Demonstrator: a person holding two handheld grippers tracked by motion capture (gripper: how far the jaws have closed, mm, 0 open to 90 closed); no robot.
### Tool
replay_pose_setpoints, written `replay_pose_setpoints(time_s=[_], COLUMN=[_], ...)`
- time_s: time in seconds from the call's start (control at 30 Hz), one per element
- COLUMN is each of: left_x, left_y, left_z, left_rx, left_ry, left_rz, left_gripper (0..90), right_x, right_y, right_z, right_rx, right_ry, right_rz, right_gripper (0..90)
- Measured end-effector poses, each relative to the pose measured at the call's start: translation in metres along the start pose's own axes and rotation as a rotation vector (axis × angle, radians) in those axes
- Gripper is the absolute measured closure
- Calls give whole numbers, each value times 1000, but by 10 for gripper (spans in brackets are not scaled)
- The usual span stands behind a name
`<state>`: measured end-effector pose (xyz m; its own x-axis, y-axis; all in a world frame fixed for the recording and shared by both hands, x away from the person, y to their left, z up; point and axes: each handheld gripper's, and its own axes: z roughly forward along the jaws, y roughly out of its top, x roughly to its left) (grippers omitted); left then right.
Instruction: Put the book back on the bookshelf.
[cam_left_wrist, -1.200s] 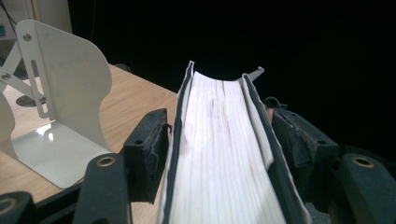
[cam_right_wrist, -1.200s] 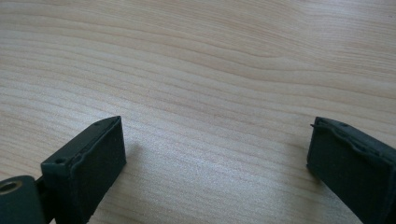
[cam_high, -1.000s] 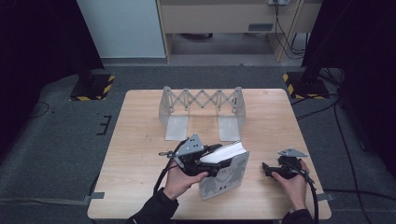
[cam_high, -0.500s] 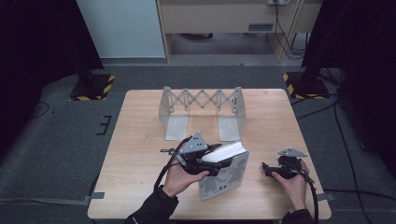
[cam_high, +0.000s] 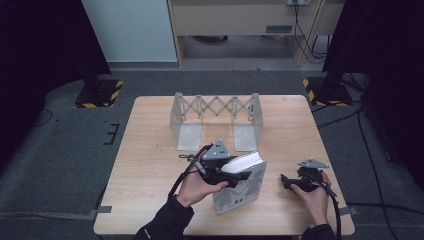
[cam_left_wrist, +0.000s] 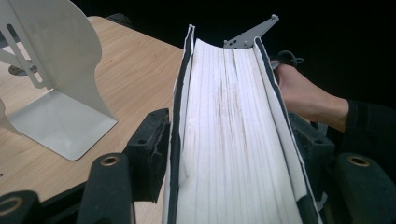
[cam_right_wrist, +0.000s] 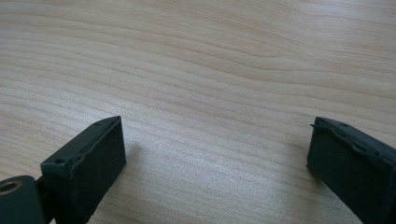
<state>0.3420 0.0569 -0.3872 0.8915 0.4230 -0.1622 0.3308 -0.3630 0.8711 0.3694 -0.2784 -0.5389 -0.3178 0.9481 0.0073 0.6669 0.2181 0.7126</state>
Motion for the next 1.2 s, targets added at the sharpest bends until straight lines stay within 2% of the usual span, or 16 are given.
replay_pose_setpoints(time_s=[0.17,0.43,0.53,0.6,0.7,0.83,1.03,1.2], left_x=[-1,-5,-3,-1,0,3,12,26], left_y=[-1,-1,-1,0,1,6,13,14], left_z=[0,-1,-1,-2,-4,-17,-50,-77], left_rx=[-11,-28,-31,-31,-28,-57,-131,-166], left_ry=[-9,16,34,47,70,109,157,256], left_rz=[7,25,8,-19,-33,-50,-79,-103], left_gripper=[475,510,515,517,519,519,519,519], right_x=[0,0,0,0,0,0,0,0], right_y=[0,0,0,0,0,0,0,0], right_z=[0,0,0,0,0,0,0,0], right_rx=[0,0,0,0,0,0,0,0], right_ry=[0,0,0,0,0,0,0,0], right_rz=[0,0,0,1,1,0,0,1], right_gripper=[47,46,46,46,46,46,46,46])
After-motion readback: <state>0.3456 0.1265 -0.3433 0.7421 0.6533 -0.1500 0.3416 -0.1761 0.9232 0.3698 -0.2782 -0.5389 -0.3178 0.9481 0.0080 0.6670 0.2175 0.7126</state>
